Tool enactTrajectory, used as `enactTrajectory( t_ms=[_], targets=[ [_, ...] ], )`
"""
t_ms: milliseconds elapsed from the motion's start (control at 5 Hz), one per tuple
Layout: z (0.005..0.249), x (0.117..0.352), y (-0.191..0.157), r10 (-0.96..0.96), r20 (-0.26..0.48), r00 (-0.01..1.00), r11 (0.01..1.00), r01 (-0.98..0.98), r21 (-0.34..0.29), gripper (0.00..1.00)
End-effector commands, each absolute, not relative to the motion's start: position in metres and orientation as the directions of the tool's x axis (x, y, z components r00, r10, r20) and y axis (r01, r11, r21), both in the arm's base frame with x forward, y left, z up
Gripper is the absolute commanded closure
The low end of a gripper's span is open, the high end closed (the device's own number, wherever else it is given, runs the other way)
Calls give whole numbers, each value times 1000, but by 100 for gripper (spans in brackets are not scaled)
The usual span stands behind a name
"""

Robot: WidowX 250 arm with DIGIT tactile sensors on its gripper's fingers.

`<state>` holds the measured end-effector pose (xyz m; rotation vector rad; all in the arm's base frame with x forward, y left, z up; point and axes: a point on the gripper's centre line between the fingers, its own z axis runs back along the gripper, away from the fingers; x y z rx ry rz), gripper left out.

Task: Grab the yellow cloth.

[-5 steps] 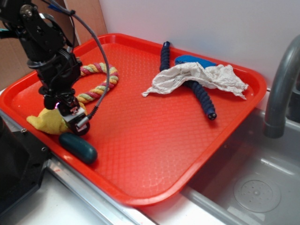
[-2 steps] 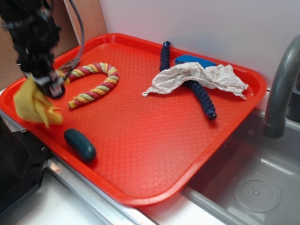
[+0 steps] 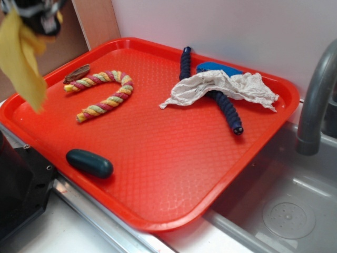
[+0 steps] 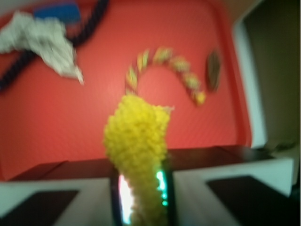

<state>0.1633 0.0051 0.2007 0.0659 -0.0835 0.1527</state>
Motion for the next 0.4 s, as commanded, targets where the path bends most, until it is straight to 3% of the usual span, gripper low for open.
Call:
enactTrajectory(
  t_ms=[0,200],
  targets=[
    [280,174,-1,197,129,972,977,-205,49,100],
    [280,170,4,207,154,966,973,-221,73,100]
  ],
)
